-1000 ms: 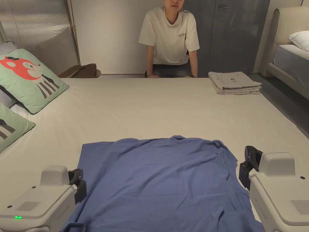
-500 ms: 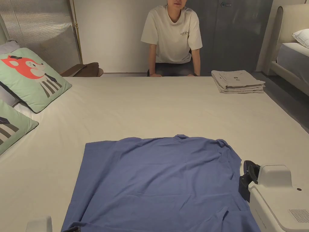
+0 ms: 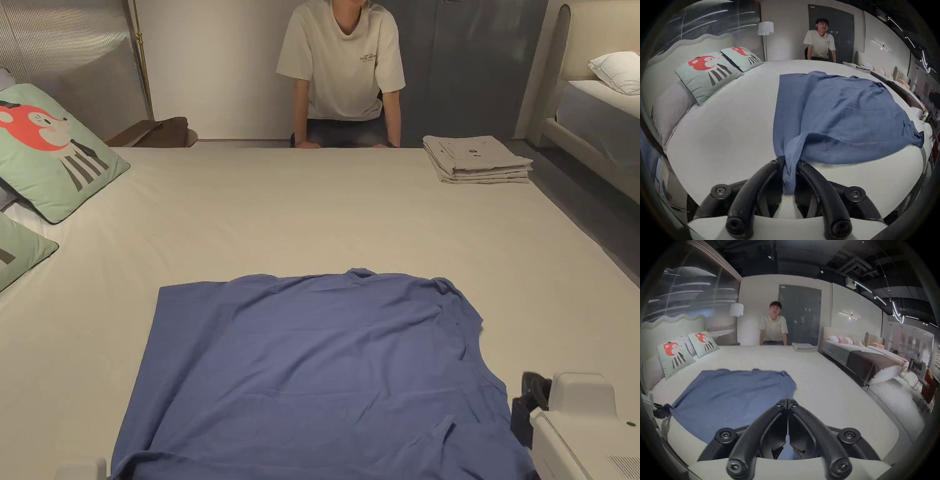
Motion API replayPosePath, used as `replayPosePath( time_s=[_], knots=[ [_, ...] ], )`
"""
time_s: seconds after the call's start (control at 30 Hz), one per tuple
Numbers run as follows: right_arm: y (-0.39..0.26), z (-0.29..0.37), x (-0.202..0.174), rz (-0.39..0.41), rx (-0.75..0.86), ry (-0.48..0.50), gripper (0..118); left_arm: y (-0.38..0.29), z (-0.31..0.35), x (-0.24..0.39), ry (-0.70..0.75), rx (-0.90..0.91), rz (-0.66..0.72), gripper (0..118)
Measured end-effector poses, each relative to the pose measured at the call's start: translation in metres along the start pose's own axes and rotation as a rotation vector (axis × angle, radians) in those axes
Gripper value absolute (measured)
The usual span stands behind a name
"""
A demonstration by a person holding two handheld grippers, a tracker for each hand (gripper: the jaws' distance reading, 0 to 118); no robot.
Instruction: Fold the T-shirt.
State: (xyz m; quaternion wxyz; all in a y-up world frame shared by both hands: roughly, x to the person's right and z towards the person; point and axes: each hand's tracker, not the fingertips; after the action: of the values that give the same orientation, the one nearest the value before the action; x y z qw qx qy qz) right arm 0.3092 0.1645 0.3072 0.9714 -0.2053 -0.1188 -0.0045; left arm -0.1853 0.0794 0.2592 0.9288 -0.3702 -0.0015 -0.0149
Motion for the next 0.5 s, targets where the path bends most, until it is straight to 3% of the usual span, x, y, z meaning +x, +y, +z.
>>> replayPosePath(
  time_s=[0.07, 0.1, 0.13, 0.2, 0.23, 0.5],
  knots=[
    [-0.017, -0.001, 0.011, -0.033, -0.089, 0.008, 6, 0.001, 0.001, -0.002, -0.007, 0.007, -0.003, 4],
    [-0.025, -0.001, 0.015, -0.054, -0.121, 0.007, 22, 0.001, 0.001, -0.003, -0.008, 0.007, -0.002, 4],
    [-0.035, 0.001, 0.019, -0.076, -0.144, -0.003, 59, 0.002, 0.001, -0.003, -0.011, 0.007, -0.001, 4],
    [-0.052, -0.001, 0.023, -0.069, -0.222, 0.014, 105, 0.001, -0.002, -0.005, -0.013, 0.007, -0.001, 4],
    [-0.061, -0.004, 0.024, -0.065, -0.272, 0.028, 111, 0.001, -0.003, -0.006, -0.014, 0.008, -0.001, 4],
    [-0.093, -0.011, 0.016, -0.097, -0.348, 0.065, 106, 0.001, 0.0, -0.002, -0.016, 0.004, 0.007, 4]
  ],
)
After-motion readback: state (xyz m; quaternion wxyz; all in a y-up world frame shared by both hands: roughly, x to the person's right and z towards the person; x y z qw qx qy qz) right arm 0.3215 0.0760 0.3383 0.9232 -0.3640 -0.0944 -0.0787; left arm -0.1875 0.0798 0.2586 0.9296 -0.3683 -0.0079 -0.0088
